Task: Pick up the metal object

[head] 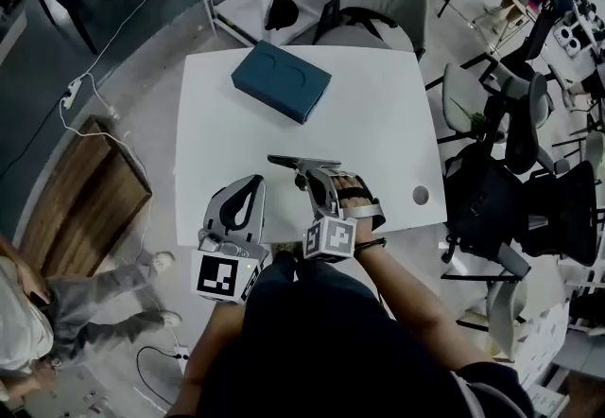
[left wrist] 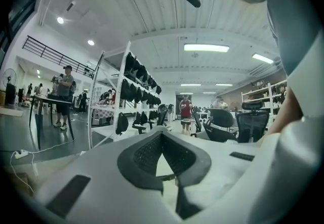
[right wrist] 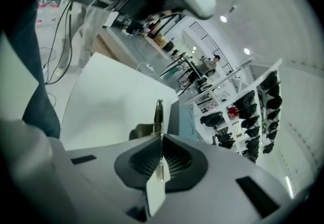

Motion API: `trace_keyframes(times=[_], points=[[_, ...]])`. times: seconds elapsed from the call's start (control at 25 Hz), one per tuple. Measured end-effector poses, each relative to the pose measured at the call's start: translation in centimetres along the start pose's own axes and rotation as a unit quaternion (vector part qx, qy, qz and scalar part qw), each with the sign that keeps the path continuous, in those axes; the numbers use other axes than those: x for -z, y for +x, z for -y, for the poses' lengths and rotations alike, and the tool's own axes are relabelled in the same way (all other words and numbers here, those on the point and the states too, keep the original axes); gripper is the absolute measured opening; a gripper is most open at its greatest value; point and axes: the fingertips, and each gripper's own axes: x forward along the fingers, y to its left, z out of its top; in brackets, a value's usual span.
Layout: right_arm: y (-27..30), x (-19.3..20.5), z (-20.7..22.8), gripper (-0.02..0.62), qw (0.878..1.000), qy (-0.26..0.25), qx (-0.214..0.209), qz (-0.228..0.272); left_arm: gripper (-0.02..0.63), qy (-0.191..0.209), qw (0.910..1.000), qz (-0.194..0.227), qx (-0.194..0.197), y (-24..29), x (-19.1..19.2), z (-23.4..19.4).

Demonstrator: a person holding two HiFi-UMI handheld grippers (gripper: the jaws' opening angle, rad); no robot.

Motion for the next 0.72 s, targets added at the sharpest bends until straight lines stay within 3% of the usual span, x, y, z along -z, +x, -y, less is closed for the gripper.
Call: trace_keyframes(times=[0.16, 0.32, 0.52, 0.72], points=[[-2.6, -1.1, 5.8, 0.028, 0.993, 0.091, 0.058, 0.038, 0.021, 0.009, 0.9999, 0.012, 0.0, 1.2, -1.3, 0.1], [-5.4, -1.6, 10.7, 0.028, 0.976, 0.172, 0.108, 0.078, 0.021, 0.018, 0.9996, 0.02, -0.007, 2.7, -2.7, 0.0], [-9.0, -1.6, 15.6, 0.028, 0.937, 0.282, 0.158, 0.133, 0.021, 0.028, 0.9988, 0.035, -0.016, 4.1, -4.8, 0.1], [-11.1, -1.1, 18.9, 0.028, 0.902, 0.341, 0.194, 0.178, 0.021, 0.045, 0.9969, 0.058, -0.03, 4.9, -7.8, 0.0]])
